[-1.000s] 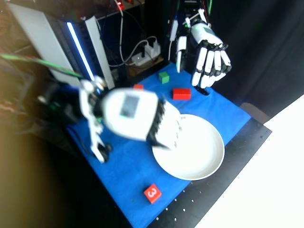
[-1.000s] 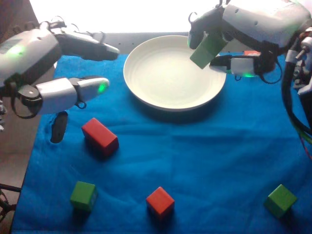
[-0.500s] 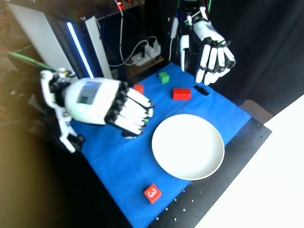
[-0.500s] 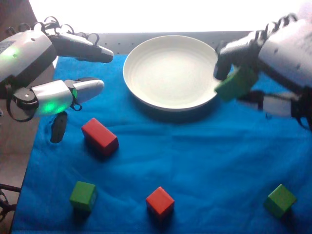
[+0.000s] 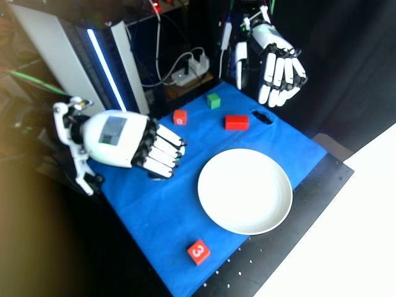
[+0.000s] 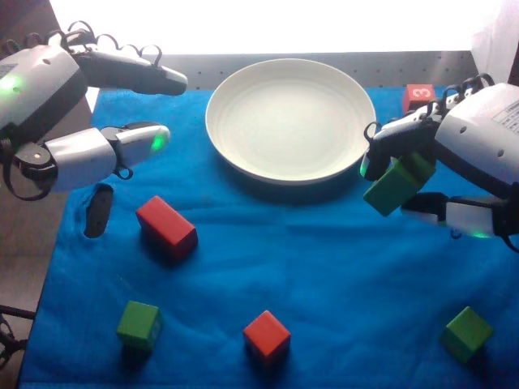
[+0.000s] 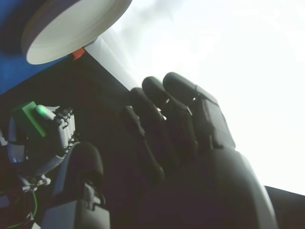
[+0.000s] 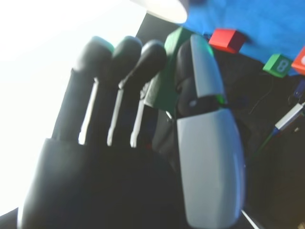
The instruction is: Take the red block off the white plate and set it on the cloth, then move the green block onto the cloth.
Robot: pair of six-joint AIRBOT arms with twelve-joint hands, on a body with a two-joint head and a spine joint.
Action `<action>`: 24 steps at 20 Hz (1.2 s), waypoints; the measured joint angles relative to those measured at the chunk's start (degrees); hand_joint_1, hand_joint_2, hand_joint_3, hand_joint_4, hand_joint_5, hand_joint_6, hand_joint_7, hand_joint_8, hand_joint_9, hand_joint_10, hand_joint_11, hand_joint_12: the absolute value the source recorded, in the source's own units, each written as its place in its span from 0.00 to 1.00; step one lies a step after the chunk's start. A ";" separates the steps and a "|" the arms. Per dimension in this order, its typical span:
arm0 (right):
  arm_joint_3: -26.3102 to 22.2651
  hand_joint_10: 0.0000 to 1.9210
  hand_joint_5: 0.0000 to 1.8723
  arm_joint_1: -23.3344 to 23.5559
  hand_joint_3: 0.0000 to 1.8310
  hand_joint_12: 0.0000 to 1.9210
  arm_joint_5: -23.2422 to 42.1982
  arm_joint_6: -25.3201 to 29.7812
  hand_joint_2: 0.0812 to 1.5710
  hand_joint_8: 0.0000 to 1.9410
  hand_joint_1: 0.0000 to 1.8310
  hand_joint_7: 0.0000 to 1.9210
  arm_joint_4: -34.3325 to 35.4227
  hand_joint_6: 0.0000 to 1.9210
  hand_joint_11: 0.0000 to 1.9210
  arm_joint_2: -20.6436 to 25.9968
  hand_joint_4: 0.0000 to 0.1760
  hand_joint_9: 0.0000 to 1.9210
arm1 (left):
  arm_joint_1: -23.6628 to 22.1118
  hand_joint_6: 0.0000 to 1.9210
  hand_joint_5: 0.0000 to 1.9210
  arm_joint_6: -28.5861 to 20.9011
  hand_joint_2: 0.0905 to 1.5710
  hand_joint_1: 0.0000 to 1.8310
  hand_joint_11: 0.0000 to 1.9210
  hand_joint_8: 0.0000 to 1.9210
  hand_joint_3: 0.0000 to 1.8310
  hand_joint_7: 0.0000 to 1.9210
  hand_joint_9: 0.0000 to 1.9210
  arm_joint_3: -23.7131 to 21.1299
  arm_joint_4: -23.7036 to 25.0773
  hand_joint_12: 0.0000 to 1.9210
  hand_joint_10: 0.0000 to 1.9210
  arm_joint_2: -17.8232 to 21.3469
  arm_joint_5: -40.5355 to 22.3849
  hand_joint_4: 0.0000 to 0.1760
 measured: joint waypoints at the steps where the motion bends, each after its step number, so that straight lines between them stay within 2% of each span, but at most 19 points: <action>1: 0.00 0.75 0.39 -0.07 0.00 0.94 0.04 0.02 0.66 0.61 0.69 0.35 0.00 0.55 0.35 0.00 0.00 0.35 | 0.00 0.03 0.41 0.00 0.75 0.38 0.06 0.00 0.00 0.39 0.24 0.00 0.00 0.80 0.36 0.02 -0.02 0.52; 2: -0.07 0.73 0.31 -0.24 0.00 0.94 0.02 0.02 0.62 0.57 0.68 0.28 0.00 0.52 0.28 0.00 0.00 0.26 | 0.00 0.59 0.37 0.00 0.78 0.45 0.06 0.01 0.02 0.40 0.24 0.00 0.04 0.82 0.38 0.02 -0.02 0.90; 3: -0.37 0.73 0.26 -0.24 0.00 0.98 0.07 0.00 0.60 0.56 0.67 0.23 0.00 0.52 0.18 0.13 0.00 0.18 | 0.00 0.74 0.33 0.02 0.81 0.45 0.07 0.01 0.00 0.40 0.23 0.00 0.07 0.83 0.40 0.02 -0.02 0.98; 4: -0.74 0.70 0.20 -0.35 0.00 1.00 0.00 0.02 0.59 0.52 0.61 0.16 0.00 0.50 0.04 0.37 0.00 0.07 | 0.00 0.42 0.29 0.00 0.77 0.37 0.06 0.01 0.00 0.40 0.22 0.00 0.00 0.80 0.38 0.02 0.00 0.62; 5: -0.94 0.69 0.17 -0.35 0.00 1.00 0.02 0.02 0.58 0.50 0.57 0.14 0.00 0.51 0.01 0.55 0.00 0.04 | 0.00 0.25 0.33 0.00 0.76 0.36 0.06 0.01 0.00 0.40 0.23 0.00 -0.02 0.79 0.36 0.02 -0.02 0.48; 6: -1.09 0.68 0.13 -0.48 0.00 1.00 -0.15 0.02 0.56 0.49 0.56 0.10 0.00 0.51 0.00 0.68 0.00 0.01 | 0.00 0.15 0.36 0.00 0.76 0.35 0.05 0.00 0.00 0.40 0.24 0.00 -0.02 0.79 0.34 0.02 -0.11 0.43; 7: -1.25 0.67 0.11 -0.48 0.00 1.00 -0.17 0.02 0.55 0.49 0.55 0.07 0.00 0.51 0.00 0.96 0.00 0.00 | 0.00 0.10 0.38 0.00 0.75 0.36 0.06 0.00 0.00 0.40 0.24 0.00 0.02 0.79 0.33 0.02 -0.24 0.43; 10: -1.81 0.67 0.05 -0.72 0.00 1.00 -0.39 0.02 0.52 0.52 0.54 0.02 0.00 0.53 0.00 2.10 0.00 0.00 | 0.24 0.04 0.40 0.00 0.75 0.36 0.06 0.00 0.00 0.40 0.27 0.00 -0.17 0.77 0.28 0.02 -0.50 0.43; 12: -1.84 0.68 0.04 -0.72 0.00 1.00 -0.37 0.02 0.51 0.56 0.56 0.03 0.00 0.56 0.00 2.40 0.00 0.00 | 0.35 0.03 0.41 -0.02 0.75 0.37 0.06 0.00 0.00 0.40 0.27 -0.20 -0.44 0.78 0.28 0.02 -0.39 0.38; 14: -2.29 0.70 0.04 -0.74 0.00 1.00 -0.81 0.04 0.50 0.58 0.57 0.05 0.00 0.58 0.00 2.82 0.00 0.00 | 0.35 0.02 0.41 0.00 0.75 0.36 0.06 0.00 0.00 0.40 0.27 -0.24 -0.42 0.77 0.28 0.02 -0.59 0.40; 15: -2.58 0.73 0.04 -1.07 0.00 1.00 -1.53 0.02 0.51 0.60 0.56 0.05 0.00 0.60 0.00 3.13 0.00 0.00 | 0.42 0.02 0.41 0.00 0.75 0.37 0.06 0.00 0.00 0.40 0.27 -0.24 -0.52 0.76 0.28 0.02 -0.74 0.35; 16: -3.19 0.74 0.05 -1.18 0.00 1.00 -2.62 0.02 0.53 0.61 0.57 0.05 0.00 0.62 0.00 3.91 0.00 0.00 | 0.44 0.01 0.42 0.02 0.75 0.35 0.10 0.00 0.00 0.40 0.26 -0.44 -0.57 0.78 0.34 0.33 -1.09 0.43; 18: -3.67 0.75 0.06 -1.75 0.00 1.00 -5.64 0.04 0.55 0.62 0.57 0.04 0.02 0.63 0.00 4.87 0.00 0.00 | 0.68 0.01 0.41 0.00 0.75 0.36 0.11 0.00 0.00 0.41 0.27 -0.92 -0.87 0.78 0.35 0.68 -2.36 0.42; 19: -3.93 0.76 0.06 -2.36 0.00 1.00 -8.04 0.02 0.55 0.63 0.56 0.05 0.24 0.64 0.01 5.33 0.00 0.00 | 1.05 0.01 0.41 0.02 0.75 0.36 0.12 0.00 0.00 0.41 0.27 -1.07 -0.66 0.79 0.35 0.98 -3.15 0.31; 20: -4.11 0.77 0.06 -2.58 0.00 1.00 -10.47 0.02 0.55 0.65 0.57 0.06 0.59 0.65 0.02 5.79 0.00 0.02 | 1.07 0.00 0.41 0.00 0.76 0.38 0.10 0.01 0.00 0.41 0.24 -1.07 -0.57 0.83 0.45 1.03 -4.22 0.19; 21: -4.31 0.78 0.06 -2.95 0.00 0.99 -13.00 0.02 0.55 0.68 0.60 0.06 1.31 0.67 0.00 6.19 0.00 0.02 | 1.07 0.00 0.39 0.00 0.77 0.38 0.09 0.00 0.00 0.41 0.21 -1.07 -0.83 0.85 0.52 1.05 -5.16 0.18; 22: -4.35 0.74 0.05 -3.08 0.00 0.97 -15.96 0.02 0.56 0.64 0.62 0.07 2.05 0.65 0.01 6.47 0.00 0.04 | 1.07 0.00 0.38 0.00 0.76 0.41 0.10 0.00 0.00 0.40 0.22 -1.09 -0.79 0.79 0.45 1.31 -6.32 0.11; 23: -4.35 0.67 0.05 -3.19 0.00 0.94 -19.08 0.00 0.57 0.57 0.63 0.10 2.93 0.62 0.02 6.75 0.00 0.07 | 1.07 0.00 0.37 0.00 0.76 0.44 0.11 0.00 0.00 0.39 0.24 -1.09 -0.66 0.74 0.37 1.66 -7.58 0.09; 24: -4.35 0.70 0.05 -3.21 0.00 0.97 -21.64 0.02 0.59 0.57 0.64 0.13 3.89 0.60 0.04 7.02 0.00 0.11 | 1.07 0.00 0.35 0.00 0.77 0.44 0.13 0.00 0.00 0.38 0.28 -1.09 -0.81 0.67 0.27 1.92 -9.16 0.01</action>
